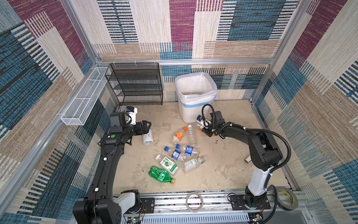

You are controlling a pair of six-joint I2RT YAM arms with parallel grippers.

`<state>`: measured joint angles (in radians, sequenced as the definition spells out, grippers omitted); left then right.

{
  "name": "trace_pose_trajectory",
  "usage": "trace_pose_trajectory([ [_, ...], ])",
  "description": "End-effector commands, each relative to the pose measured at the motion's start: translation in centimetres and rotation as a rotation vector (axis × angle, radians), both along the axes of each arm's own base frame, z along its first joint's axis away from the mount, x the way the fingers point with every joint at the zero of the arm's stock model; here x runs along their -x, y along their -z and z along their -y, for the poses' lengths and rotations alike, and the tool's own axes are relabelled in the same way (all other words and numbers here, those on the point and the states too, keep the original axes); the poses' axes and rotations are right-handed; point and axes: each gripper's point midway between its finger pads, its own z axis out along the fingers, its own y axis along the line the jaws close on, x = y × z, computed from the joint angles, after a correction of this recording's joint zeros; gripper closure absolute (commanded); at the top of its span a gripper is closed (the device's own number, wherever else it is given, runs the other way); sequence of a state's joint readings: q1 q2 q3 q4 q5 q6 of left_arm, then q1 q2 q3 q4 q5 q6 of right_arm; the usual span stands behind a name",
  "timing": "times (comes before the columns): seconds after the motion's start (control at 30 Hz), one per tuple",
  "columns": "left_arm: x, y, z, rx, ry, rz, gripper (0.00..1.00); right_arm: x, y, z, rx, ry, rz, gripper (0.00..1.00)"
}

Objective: Throw the plastic bottles in the bin
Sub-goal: 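Lift the orange-label bottle over the bin and open the right gripper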

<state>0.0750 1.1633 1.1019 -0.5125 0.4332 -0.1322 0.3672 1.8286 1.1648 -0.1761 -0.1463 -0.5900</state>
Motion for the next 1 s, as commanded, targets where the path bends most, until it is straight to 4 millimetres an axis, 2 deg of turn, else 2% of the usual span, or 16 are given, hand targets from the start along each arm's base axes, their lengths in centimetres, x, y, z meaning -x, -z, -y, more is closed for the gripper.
trace_pose_trajectory([
  [0.0,-0.5,0.0,0.4,0.035,0.019,0.005,0.16,1.2,-2.7,-0.3,-0.118,0.05,0.023,0.58],
  [0.33,-0.5,-0.3,0.0,0.027,-0.001,0.033,0.17,5.4,-9.8,1.1,-0.405,0.189,0.142,0.62],
  [0.53,-0.5,-0.3,-0.1,0.031,-0.012,0.054,0.17,7.4,-17.3,2.6,-0.558,0.214,0.346,0.63],
  [0.67,-0.3,-0.9,-0.2,0.026,-0.021,0.1,0.17,10.0,-22.3,3.9,-0.643,0.185,0.525,0.65],
  [0.87,0.1,-1.6,-0.3,0.023,-0.03,0.166,0.17,14.7,-29.9,7.6,-0.814,0.209,0.885,0.64],
  [0.97,0.2,-1.7,-0.3,0.021,-0.032,0.187,0.17,16.9,-33.0,9.2,-0.892,0.218,1.032,0.63],
])
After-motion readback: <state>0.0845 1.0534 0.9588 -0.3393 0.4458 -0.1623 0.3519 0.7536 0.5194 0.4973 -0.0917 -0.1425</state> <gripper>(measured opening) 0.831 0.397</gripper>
